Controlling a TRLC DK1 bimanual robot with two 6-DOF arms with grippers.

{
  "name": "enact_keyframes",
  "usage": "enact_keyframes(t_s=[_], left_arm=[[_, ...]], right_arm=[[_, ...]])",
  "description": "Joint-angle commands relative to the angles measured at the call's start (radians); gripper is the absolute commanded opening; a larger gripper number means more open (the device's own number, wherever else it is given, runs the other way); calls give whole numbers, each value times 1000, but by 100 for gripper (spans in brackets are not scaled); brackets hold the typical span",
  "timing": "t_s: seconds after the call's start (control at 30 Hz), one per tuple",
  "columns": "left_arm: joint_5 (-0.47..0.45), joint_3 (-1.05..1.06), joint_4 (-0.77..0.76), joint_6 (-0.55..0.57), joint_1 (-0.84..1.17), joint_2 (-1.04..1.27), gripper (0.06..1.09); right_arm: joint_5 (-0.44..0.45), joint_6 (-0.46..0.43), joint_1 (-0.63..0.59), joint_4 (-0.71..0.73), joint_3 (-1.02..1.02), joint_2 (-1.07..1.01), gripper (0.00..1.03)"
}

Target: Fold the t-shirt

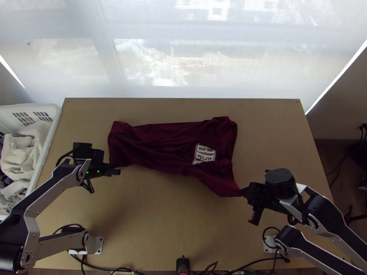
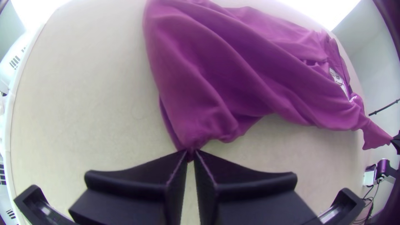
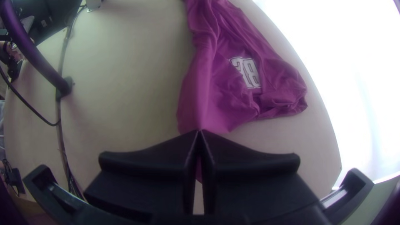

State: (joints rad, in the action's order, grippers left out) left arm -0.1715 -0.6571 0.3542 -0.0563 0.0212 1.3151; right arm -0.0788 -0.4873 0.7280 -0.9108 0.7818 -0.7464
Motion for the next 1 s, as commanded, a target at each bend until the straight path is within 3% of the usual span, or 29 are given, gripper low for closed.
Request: enact_keyframes(t_s=[0.0,0.4,0.97], left_arm=[[-2,1,-9,1,-3,-16,9],[0,24,111,-36,-53,-217,9],[-20,16,282,-175,-237,-425,9]], right_arm=[[1,1,-1,-3,5,-1,3],[2,-2,-4,-11,39,-4,3],[5,-11,-15,-56,234,-44,3]])
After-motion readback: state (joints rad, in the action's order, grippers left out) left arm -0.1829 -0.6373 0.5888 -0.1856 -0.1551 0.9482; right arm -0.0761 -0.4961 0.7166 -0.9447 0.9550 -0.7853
